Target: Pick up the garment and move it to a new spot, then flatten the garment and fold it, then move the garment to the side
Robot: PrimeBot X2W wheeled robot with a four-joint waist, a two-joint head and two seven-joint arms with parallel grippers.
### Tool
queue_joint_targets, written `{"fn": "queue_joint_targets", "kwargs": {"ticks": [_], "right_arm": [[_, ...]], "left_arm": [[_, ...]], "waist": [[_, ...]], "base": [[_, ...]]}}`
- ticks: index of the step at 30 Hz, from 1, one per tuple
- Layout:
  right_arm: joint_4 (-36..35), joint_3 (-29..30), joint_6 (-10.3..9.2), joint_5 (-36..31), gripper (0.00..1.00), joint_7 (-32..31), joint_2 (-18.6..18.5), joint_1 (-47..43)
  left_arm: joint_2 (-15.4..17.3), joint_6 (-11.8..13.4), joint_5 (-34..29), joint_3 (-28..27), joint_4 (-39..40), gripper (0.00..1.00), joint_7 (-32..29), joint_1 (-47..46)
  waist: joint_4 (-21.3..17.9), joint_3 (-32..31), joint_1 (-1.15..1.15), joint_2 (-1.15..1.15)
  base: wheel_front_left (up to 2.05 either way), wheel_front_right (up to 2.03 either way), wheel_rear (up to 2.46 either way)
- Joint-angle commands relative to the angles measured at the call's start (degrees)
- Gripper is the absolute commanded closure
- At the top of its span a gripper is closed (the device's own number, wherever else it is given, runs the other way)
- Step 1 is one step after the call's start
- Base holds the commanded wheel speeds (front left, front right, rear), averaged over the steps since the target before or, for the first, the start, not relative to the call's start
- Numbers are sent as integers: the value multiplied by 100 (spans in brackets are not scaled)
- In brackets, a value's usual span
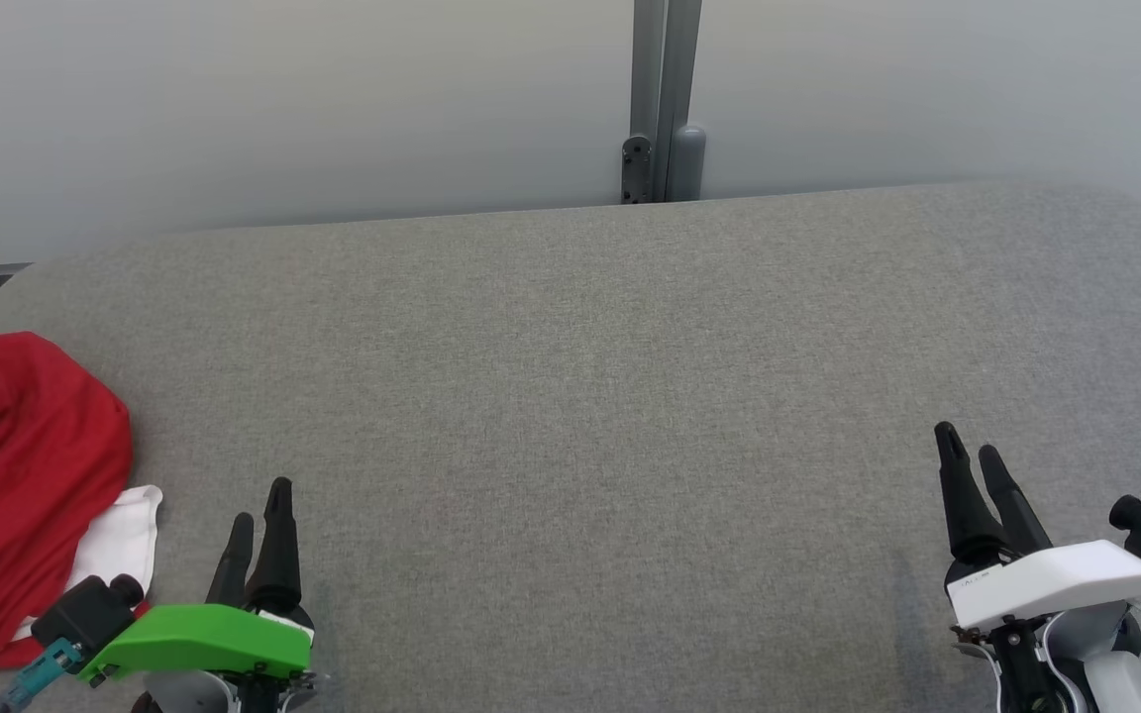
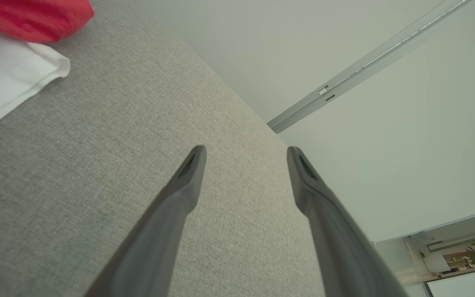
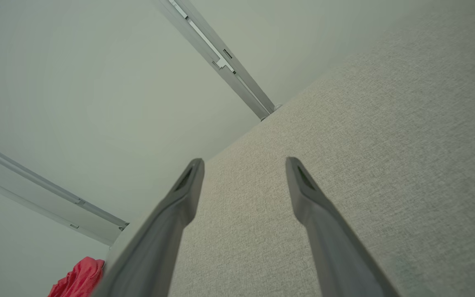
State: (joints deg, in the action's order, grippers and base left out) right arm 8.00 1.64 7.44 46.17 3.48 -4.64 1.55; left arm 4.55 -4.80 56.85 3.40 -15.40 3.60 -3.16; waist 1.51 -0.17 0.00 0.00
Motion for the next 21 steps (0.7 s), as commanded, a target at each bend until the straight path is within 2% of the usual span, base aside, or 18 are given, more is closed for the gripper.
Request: {"fn": "queue_joint_targets", "kwargs": {"ticks": [1,21], "right_arm": [[-114,-4,4,-265,0,70,-57,29],[-214,75,5,-1800,0,417,-95,-113]], "left_arm": [[54,32,-263,-17,75,0,60,-15],[47,-6,-2057,-142,112,0,406,167]], "waist": [[4,-2,0,0],[10,-6,0,0]], "base": [[0,0,0],[0,0,0]]}}
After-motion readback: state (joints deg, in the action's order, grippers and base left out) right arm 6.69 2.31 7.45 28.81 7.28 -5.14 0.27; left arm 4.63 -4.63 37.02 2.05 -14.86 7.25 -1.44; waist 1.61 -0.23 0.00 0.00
